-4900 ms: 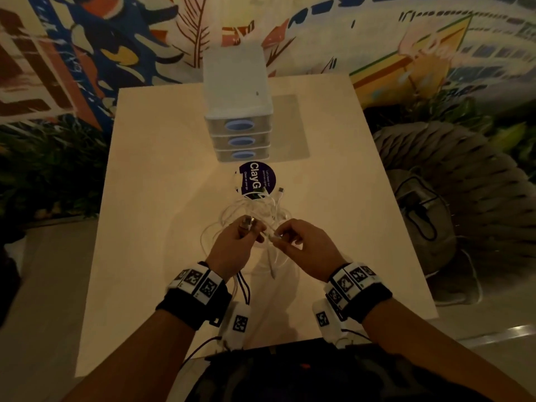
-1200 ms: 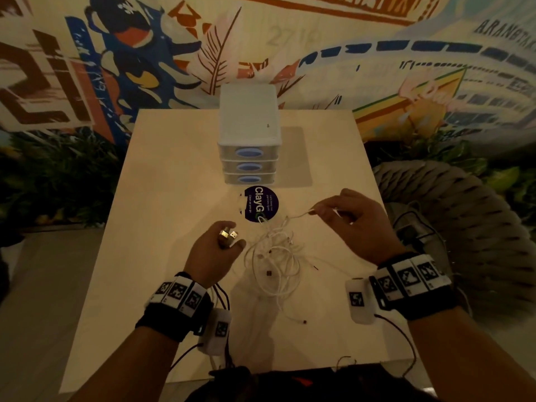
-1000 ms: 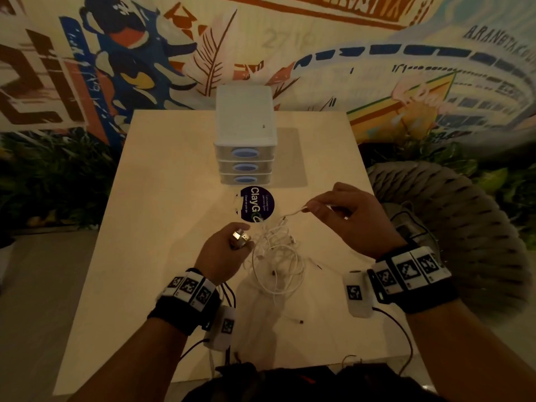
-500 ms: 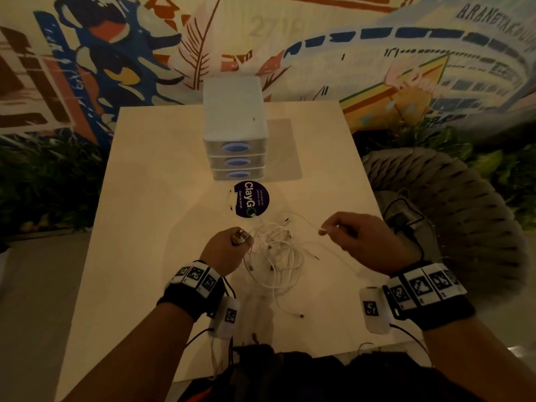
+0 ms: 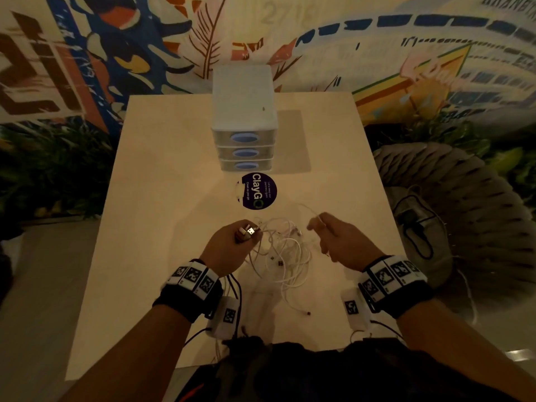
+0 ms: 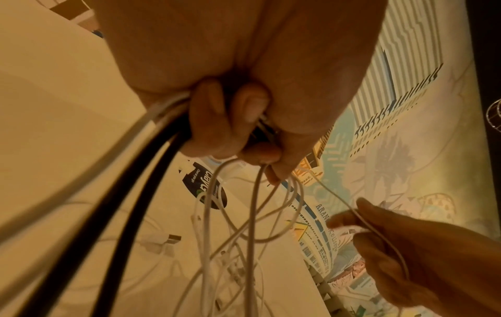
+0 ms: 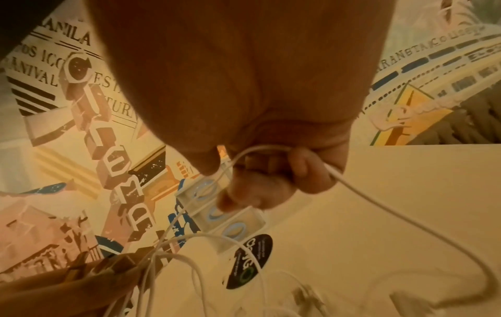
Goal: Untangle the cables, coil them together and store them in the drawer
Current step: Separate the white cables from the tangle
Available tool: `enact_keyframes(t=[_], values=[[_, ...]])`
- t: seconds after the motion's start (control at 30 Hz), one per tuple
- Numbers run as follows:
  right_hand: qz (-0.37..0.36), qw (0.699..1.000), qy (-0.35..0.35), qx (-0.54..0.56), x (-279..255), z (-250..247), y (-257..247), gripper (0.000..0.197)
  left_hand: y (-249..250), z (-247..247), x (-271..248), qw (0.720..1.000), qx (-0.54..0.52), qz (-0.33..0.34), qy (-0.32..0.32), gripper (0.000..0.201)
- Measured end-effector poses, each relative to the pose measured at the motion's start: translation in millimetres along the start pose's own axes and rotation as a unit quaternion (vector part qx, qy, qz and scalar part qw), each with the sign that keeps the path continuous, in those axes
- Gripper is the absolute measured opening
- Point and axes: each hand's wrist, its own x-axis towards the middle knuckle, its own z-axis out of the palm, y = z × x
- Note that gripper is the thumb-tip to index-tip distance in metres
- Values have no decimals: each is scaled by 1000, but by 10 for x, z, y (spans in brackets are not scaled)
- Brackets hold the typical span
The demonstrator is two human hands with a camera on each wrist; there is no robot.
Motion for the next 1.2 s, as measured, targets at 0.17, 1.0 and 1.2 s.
enact_keyframes(t=[0.17,1.0,1.2], values=[[-82,992,97,-22,170,-31,-224,32,43,-67,-70,1000,8,22,-17,21],[-155,969,66,-182,159,35,-442,28,122,-125,-171,996,-54,59,43,14],[-156,969,101,-166,156,242,-432,19,150,-109,-155,995,-53,65,52,12]])
